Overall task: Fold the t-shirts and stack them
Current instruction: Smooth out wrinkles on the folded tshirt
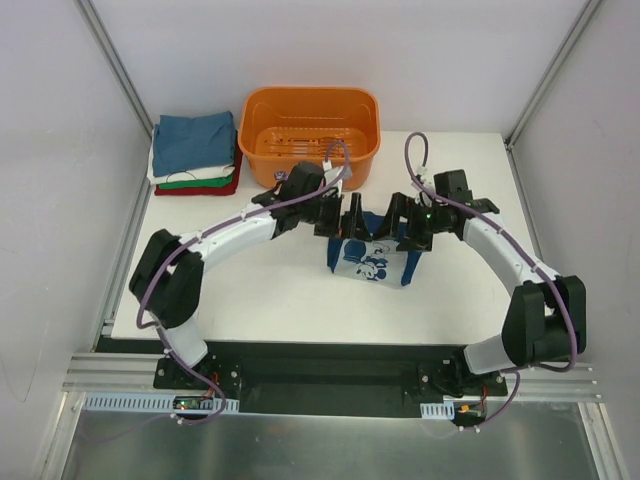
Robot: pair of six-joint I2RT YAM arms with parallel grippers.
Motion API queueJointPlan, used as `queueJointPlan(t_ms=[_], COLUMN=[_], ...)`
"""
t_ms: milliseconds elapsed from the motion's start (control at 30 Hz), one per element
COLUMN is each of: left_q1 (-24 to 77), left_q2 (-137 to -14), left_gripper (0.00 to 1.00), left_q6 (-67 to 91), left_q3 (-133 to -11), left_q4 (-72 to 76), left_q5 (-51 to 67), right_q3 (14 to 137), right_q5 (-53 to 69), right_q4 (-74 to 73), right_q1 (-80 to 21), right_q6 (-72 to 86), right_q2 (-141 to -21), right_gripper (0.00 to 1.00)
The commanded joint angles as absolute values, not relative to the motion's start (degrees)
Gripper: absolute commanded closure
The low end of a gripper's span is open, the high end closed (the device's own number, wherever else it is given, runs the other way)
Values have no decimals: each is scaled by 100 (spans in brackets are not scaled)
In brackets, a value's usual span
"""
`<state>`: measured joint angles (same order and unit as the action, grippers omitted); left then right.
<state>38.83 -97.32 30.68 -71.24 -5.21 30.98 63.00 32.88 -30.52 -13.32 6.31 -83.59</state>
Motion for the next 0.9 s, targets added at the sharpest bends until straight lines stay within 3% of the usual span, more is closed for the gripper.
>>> queueJointPlan(t_ms=[0, 233, 500, 733, 867], left_q1=[3683, 3691, 3700, 3700, 3674], left_q2=[-10684, -11688, -12111, -11374, -10672], left_gripper=[1, 1, 1, 1, 1], left_q6=[3032, 3102, 3190, 3085, 2910], left_q3=[-8057, -8754, -8499, -8324, -8139], left_q4=[-527, -527, -527, -527, -834], left_q5=[3506, 3901, 3753, 3613, 2886], right_q3=[5486, 5090, 4825, 5466, 5756], right_q5=[3805, 4016, 3463, 3340, 3087], right_q4=[-2489, -2057, -2188, -2777, -3242], right_q1=[-1038, -607, -308, -404, -396], right_q6=[1405, 1468, 1292, 713, 405], right_q2=[-8525, -9219, -9747, -8757, -7947], right_gripper=[3, 3, 3, 3, 3])
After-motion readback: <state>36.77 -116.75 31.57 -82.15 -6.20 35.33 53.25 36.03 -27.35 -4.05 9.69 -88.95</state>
